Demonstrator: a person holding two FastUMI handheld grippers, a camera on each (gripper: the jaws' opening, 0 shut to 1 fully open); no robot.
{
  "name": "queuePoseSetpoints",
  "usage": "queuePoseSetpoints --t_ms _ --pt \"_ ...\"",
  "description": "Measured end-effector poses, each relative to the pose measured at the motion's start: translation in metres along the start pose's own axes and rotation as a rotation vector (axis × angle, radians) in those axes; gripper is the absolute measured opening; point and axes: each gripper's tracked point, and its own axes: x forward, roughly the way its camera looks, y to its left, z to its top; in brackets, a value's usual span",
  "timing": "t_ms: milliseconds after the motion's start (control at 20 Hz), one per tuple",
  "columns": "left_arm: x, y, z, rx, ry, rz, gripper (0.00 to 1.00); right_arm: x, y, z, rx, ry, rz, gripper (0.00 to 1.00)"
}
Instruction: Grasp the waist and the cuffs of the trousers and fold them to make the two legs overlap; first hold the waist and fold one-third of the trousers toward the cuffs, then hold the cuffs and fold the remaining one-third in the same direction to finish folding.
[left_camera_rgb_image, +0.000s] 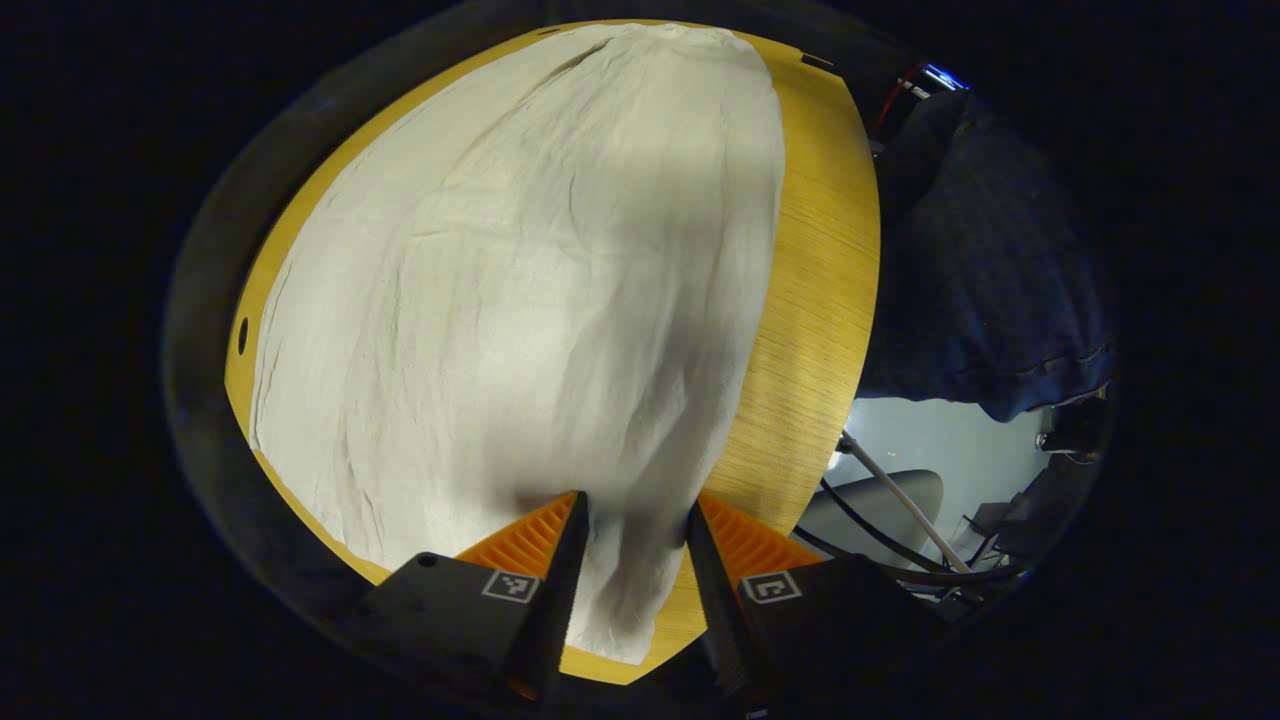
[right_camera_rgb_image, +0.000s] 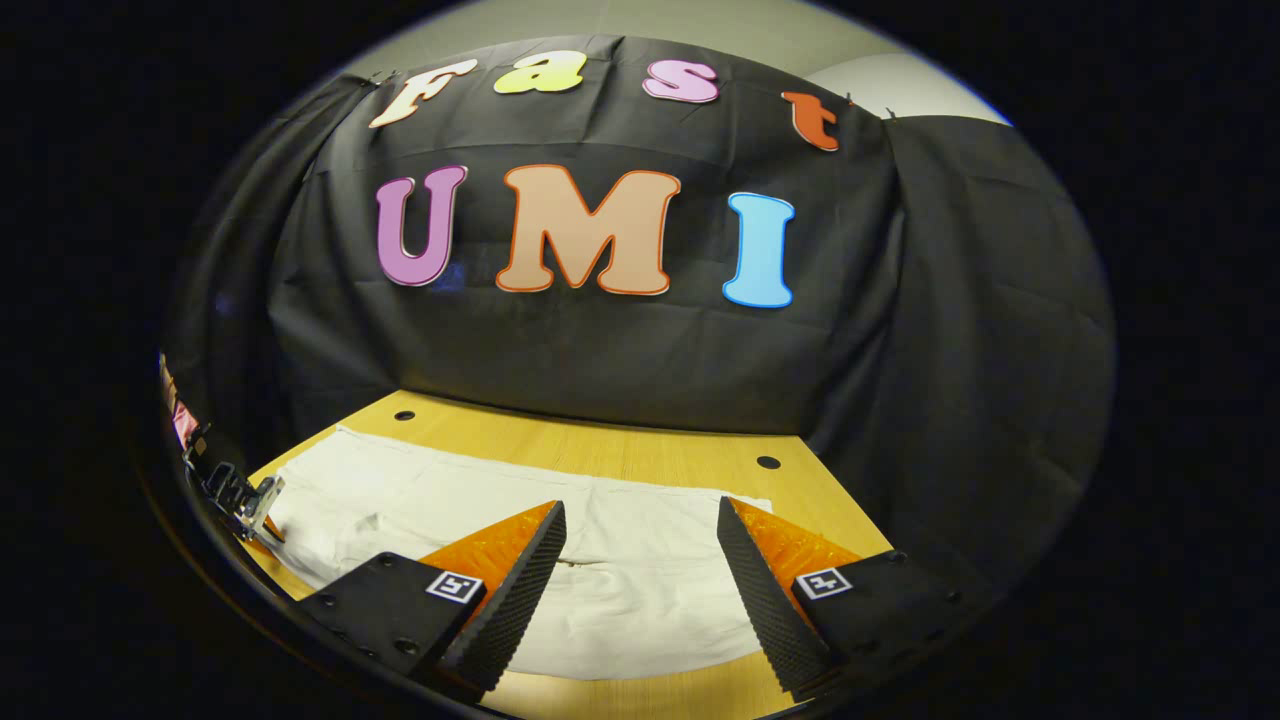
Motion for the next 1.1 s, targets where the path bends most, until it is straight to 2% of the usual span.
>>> queuePoseSetpoints --t_ms 50,100,150,200,300,500,700,1100 --pt "-0.001 0.003 -0.001 0.009 0.015 0.003 0.51 0.002 0.003 -0.004 -0.011 0.01 0.021 0.98" --pt "0.0 0.006 0.0 0.013 0.03 0.008 0.38 0.003 0.006 -0.009 -0.017 0.019 0.046 0.98" --pt "-0.001 0.008 0.001 0.016 0.039 0.017 0.31 0.006 0.01 -0.011 -0.021 0.029 0.074 0.98" --pt "0.0 0.009 0.002 0.026 0.045 0.029 0.17 0.011 0.014 -0.018 -0.027 0.046 0.1 0.98" --pt "-0.002 0.011 0.004 0.07 0.048 0.042 0.04 0.017 0.019 -0.034 -0.052 0.085 0.15 0.98" --pt "0.001 0.011 0.003 0.066 0.049 0.028 0.01 0.03 0.025 -0.071 -0.136 0.186 0.279 0.99" --pt "0.0 0.01 0.004 0.041 0.053 0.004 0.0 0.04 0.007 -0.11 -0.288 0.307 0.399 0.98" --pt "0.0 0.009 0.004 -0.008 0.071 -0.017 0.0 0.02 -0.047 -0.211 -0.674 0.686 0.667 0.98"
